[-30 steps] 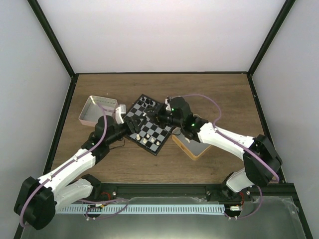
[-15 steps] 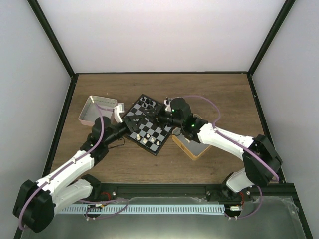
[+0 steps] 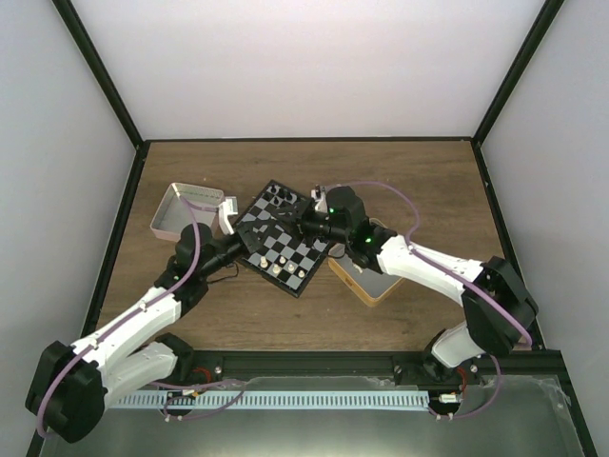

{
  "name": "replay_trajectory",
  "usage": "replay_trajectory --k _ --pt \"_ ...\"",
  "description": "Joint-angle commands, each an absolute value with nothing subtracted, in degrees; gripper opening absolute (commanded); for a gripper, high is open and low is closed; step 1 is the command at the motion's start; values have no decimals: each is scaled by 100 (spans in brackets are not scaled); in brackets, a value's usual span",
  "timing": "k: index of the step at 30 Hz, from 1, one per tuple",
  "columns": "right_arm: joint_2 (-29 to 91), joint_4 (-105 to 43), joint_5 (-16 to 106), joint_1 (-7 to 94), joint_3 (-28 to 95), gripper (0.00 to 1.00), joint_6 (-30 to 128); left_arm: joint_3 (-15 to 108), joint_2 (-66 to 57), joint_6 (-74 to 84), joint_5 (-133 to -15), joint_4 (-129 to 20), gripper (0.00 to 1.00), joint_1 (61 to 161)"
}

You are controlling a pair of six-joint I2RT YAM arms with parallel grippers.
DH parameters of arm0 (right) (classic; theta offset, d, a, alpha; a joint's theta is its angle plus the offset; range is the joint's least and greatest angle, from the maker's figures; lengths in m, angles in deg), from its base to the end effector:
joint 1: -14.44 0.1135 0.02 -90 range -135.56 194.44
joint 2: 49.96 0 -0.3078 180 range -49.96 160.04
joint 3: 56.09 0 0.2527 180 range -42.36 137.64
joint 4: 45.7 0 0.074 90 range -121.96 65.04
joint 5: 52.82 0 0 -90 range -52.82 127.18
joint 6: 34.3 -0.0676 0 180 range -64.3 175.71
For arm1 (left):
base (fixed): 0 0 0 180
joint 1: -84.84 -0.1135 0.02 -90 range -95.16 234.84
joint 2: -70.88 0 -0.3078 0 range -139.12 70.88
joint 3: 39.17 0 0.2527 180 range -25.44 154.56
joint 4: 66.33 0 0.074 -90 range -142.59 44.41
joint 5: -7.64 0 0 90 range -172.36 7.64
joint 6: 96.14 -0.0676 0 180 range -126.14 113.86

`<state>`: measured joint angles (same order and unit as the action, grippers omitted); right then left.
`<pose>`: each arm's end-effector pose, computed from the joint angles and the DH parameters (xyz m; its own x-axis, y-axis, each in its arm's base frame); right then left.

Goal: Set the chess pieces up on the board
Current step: Place the chess piece on the chessboard.

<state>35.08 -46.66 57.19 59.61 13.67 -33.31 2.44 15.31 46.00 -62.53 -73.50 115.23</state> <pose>0.2447 0.2790 0.3195 -0.9030 0.4242 0.0679 0.1588 0.1828 0.9702 0.1849 -0.1350 0.2901 -0.6677 -0.4694 -0.5778 0.3899 0.4407 -0.8086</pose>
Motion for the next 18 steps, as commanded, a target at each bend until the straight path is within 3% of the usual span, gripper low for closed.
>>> replay_trajectory --k 1,7,13,18 --pt "3590 -4781 5896 5960 1357 14 -3206 156 1574 4488 -6239 -7531 4 11507" --pt "3538 -4767 5774 5962 1159 21 -2972 222 1692 4258 -6443 -7006 4 11507" --pt "3335 -4123 5112 5924 1537 63 -1625 901 1648 3479 -6536 -4995 4 11499" --pt "2924 -3454 4500 5749 1331 69 -986 1880 882 2219 -6698 -2535 4 11473"
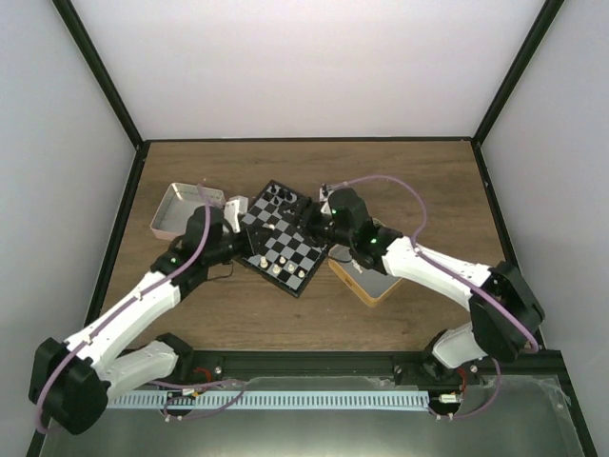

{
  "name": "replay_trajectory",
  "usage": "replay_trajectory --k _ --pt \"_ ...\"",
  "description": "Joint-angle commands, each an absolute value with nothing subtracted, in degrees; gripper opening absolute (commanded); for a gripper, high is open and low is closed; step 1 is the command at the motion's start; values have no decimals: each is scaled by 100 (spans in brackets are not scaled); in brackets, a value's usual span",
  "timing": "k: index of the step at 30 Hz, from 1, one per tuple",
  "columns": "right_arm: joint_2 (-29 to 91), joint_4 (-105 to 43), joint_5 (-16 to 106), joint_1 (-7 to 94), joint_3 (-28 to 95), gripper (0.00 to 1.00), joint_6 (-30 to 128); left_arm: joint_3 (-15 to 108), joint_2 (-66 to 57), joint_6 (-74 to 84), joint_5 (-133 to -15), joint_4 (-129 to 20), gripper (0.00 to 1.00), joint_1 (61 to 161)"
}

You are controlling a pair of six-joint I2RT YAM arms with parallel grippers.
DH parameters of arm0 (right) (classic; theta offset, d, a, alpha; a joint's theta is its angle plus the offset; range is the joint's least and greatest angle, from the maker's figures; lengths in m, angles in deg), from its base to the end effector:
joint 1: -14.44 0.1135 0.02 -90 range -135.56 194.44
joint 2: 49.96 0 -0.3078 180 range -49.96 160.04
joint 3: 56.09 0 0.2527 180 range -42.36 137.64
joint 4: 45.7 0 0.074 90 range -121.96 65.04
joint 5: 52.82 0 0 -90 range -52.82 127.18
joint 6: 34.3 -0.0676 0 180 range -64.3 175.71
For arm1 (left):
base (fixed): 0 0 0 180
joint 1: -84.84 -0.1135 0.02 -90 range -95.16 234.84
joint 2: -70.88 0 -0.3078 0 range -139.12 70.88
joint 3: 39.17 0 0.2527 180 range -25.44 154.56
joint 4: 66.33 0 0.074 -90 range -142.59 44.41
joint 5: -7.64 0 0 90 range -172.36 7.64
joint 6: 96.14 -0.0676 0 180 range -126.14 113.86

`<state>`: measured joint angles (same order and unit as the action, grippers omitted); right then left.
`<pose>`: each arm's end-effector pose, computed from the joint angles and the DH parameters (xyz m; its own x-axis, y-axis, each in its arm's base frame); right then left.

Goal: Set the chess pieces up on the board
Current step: Place the chess piece on the chessboard.

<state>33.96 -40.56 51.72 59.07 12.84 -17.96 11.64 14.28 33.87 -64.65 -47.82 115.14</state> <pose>0.2460 0.2667 0.3062 -0.8824 0.4341 -0.1812 -0.0035 0.3792 0.9253 0.1866 -0.1328 0.2880 -0.7350 -0.2798 -0.6176 0.3230 0.6563 -0.6818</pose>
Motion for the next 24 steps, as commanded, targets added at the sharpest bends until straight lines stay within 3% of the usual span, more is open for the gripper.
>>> replay_trajectory --k 1,5,10,24 --pt "2817 -3361 4377 5710 1227 69 -914 2087 672 2010 -6782 -2080 4 11460" --pt "2303 -2898 3723 5639 858 70 -605 2758 -257 1388 -7048 -946 4 11330" --pt "1696 -2392 3050 5628 496 71 -224 3463 -1108 1234 -7225 -714 4 10876" --pt "1143 -2222 2682 5611 -156 72 56 5611 -3313 337 -8165 644 4 10283"
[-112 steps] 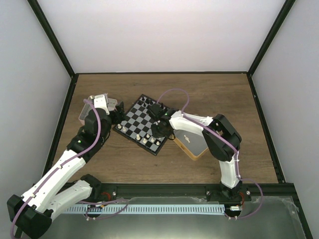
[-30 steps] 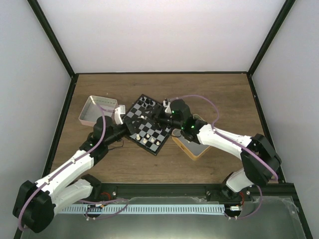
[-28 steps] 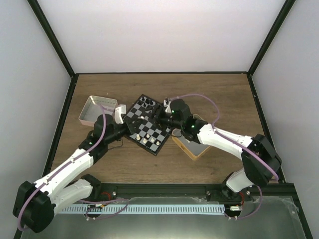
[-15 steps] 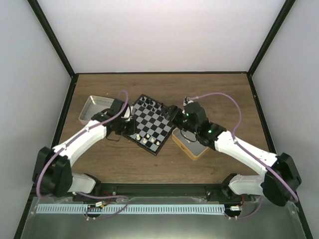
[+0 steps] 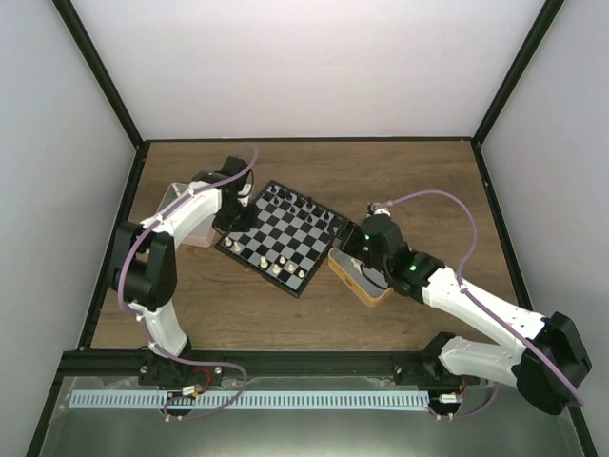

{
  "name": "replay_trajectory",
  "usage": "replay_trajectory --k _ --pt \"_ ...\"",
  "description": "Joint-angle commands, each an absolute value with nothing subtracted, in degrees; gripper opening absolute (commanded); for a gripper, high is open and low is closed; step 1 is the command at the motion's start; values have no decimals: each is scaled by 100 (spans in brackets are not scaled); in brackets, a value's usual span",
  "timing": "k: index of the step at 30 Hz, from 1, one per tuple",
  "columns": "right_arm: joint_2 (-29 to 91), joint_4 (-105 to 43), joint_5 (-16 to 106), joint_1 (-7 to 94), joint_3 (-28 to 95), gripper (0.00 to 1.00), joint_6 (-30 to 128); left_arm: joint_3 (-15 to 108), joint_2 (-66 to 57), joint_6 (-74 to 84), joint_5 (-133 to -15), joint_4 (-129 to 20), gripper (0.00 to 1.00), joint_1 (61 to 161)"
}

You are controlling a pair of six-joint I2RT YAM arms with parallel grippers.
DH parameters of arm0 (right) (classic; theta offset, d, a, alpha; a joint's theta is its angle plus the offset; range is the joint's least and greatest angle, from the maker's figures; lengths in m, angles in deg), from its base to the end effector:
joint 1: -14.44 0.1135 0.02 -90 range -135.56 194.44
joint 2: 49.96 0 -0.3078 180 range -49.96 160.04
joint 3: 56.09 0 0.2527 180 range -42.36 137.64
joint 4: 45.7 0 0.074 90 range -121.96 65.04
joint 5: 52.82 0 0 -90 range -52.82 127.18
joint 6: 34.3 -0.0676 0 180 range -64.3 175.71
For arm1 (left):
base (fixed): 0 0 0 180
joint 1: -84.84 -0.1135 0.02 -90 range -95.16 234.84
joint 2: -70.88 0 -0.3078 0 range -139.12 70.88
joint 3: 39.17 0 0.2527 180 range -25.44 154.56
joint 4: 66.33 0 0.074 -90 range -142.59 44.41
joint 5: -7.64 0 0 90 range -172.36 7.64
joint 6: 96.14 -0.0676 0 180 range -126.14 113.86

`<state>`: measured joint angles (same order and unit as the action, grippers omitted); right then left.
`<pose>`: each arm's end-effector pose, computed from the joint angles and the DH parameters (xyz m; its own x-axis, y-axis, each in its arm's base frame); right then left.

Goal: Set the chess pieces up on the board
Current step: Place the chess piece on the chessboard.

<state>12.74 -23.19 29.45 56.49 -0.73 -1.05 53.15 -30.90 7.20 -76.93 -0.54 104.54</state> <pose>0.1930 0.1619 0.2846 -0.6852 0.4979 -0.5315 -0.0073 0.7251 0.6886 0.3444 -0.1301 0.2366 -0.9685 0.1028 -0.2266 0.1385 0.9793 -0.1478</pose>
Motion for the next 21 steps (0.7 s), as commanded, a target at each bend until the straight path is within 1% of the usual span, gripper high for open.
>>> replay_trajectory --k 1,5,9,11,21 --pt "1146 -2221 2676 5610 -183 72 70 5683 -3355 309 -8179 671 4 10269" --pt "1162 -2154 2736 5602 -176 72 174 6013 -3691 260 -8357 890 4 10189" --pt "1149 -2133 2742 5602 -220 72 169 6096 -3903 322 -8140 848 9 10119" --pt "1132 -2167 2778 5602 -260 72 128 6103 -3996 274 -8212 893 11 10100" --pt "1181 -2287 2902 5602 -324 72 6 6083 -4218 247 -8239 834 12 9963"
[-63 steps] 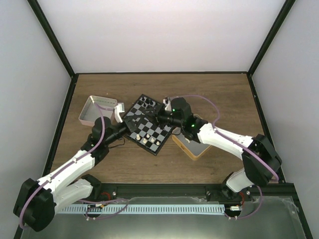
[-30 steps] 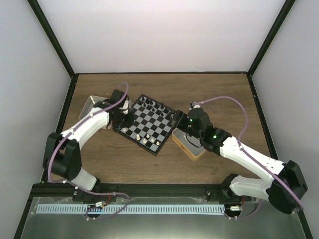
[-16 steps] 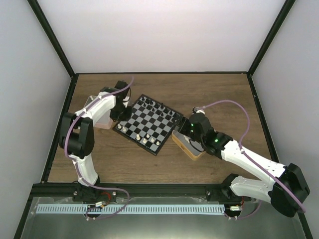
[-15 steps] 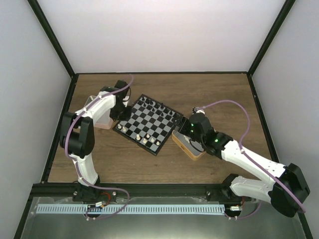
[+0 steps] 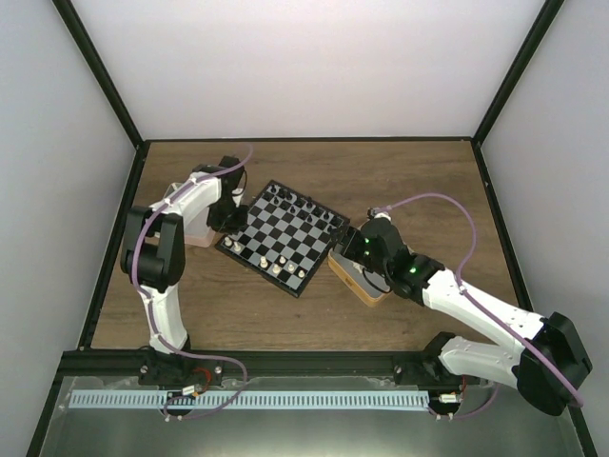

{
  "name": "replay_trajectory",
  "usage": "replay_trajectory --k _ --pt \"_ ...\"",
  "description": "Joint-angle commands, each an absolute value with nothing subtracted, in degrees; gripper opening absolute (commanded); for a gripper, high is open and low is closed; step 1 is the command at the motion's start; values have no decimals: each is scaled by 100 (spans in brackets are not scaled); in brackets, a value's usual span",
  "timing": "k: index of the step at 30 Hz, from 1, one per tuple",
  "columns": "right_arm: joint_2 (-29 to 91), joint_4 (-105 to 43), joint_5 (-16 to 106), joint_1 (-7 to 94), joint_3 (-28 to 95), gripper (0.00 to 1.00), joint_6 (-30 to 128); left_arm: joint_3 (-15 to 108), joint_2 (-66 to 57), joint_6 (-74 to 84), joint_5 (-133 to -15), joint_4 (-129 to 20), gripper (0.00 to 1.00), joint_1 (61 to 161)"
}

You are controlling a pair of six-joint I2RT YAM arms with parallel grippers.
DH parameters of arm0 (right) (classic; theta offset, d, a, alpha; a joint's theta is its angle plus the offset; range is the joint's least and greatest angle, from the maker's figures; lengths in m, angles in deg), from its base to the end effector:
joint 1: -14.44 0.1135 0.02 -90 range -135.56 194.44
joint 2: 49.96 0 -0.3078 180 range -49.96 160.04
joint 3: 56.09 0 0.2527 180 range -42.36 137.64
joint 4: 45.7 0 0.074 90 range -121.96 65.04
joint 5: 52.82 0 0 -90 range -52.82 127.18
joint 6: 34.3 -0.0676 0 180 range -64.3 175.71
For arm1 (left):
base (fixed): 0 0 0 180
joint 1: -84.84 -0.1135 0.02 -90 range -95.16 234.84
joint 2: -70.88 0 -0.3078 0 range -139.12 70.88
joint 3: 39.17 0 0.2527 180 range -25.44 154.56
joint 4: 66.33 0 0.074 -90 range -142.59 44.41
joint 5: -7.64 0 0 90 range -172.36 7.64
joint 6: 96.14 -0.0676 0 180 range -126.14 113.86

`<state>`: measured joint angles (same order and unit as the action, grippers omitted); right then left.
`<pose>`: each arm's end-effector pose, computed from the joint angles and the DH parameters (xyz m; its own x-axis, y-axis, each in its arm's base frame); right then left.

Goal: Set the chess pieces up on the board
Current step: Place the chess piece on the chessboard, then pick up the chess piece from the storage box.

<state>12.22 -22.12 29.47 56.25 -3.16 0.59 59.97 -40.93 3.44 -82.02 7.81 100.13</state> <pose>0.1881 0.1561 0.2687 -0.7041 0.4608 -0.5403 0.0016 0.7619 0.6476 0.3749 -0.1029 0.2025 -0.9936 0.0991 -0.0539 0.1001 0.9949 -0.0151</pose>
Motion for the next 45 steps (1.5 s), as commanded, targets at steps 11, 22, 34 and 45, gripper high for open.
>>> replay_trajectory --k 11,22,34,45 --pt "1118 -2231 2784 5602 -311 72 26 6096 -4294 202 -7968 761 19 9872" --pt "1080 -2136 2611 5598 -252 72 123 6246 -4015 325 -7969 665 24 9872" --pt "1855 -1480 2624 4648 137 60 808 5202 -2292 556 -7048 -995 37 9882" --pt "3340 -1721 3330 4204 534 49 1686 3631 -528 689 -6402 -2713 45 9899"
